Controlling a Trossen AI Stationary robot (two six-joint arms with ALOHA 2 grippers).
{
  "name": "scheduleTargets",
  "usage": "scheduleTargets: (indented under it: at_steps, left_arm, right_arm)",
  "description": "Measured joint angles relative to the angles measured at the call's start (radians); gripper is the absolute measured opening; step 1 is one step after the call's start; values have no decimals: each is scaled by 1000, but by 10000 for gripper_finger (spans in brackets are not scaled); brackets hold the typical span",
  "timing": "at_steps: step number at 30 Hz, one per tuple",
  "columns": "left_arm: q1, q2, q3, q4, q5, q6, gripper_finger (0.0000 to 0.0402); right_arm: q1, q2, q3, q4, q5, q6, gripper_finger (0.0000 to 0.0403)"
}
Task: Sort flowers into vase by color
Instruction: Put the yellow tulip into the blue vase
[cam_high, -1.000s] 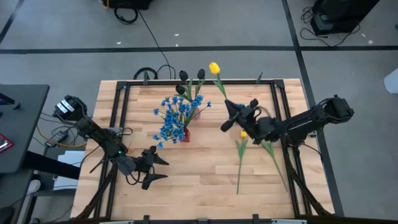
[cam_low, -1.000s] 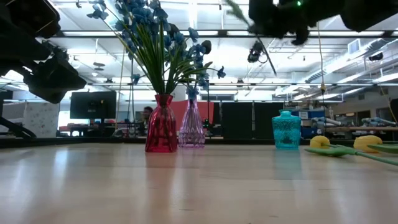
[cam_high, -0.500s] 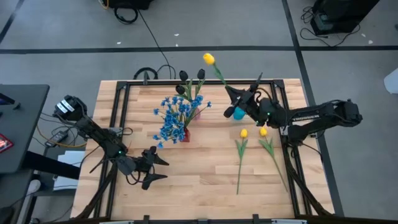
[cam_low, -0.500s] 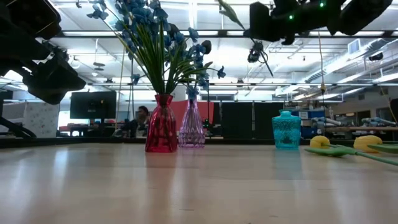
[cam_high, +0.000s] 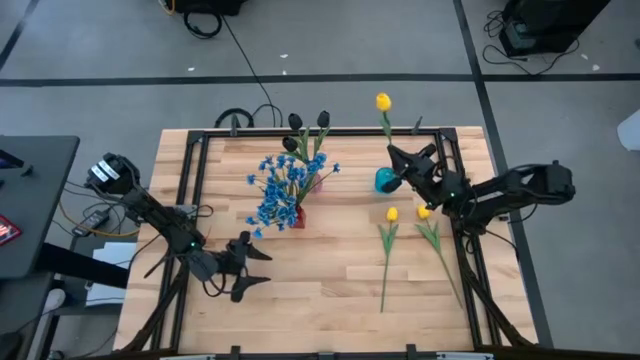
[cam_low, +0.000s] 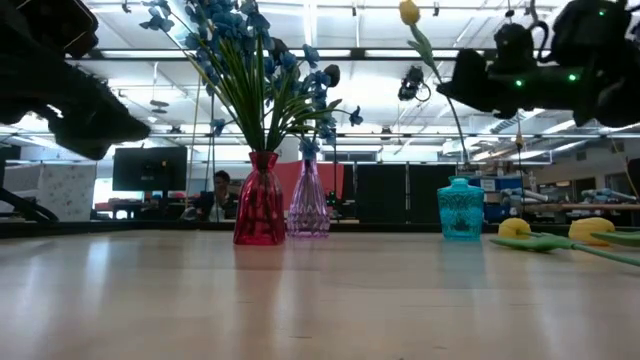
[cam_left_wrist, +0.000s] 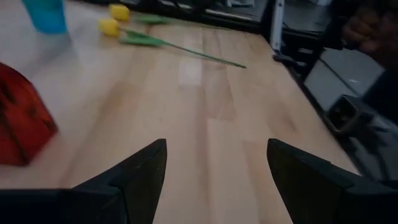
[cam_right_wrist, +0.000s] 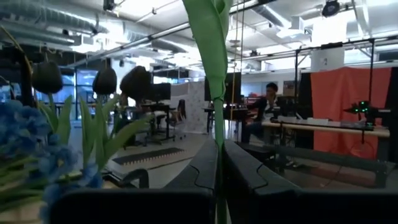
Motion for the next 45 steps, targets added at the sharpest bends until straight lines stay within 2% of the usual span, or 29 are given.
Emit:
scheduleTargets:
  at_steps: [4, 7, 9, 15, 23, 31, 38, 45]
  left_arm:
    - [26, 0, 0, 51, -65, 70, 282]
    - [54, 0, 0, 81, -62, 90, 282]
    - [70, 0, 0, 84, -40, 83, 282]
    - [99, 0, 0, 84, 130, -3, 282]
    - [99, 0, 0, 89, 119, -6, 282]
    - [99, 0, 0, 89, 118, -34, 282]
    - [99, 0, 0, 89, 118, -58, 282]
    - [99, 0, 0, 89, 119, -59, 282]
  right_arm:
    - [-1, 31, -17, 39, 0, -35, 26]
    - [-12, 57, -7, 53, -10, -44, 26]
    - [-20, 74, 1, 65, -16, -53, 26]
    - [-52, 124, 43, 65, -59, -60, 25]
    - [-74, 237, 62, 63, -57, -62, 24]
    - [-23, 305, 61, 62, -28, -72, 25]
    - [43, 308, 61, 61, 54, -156, 26]
    - [64, 308, 18, 60, 73, -82, 25]
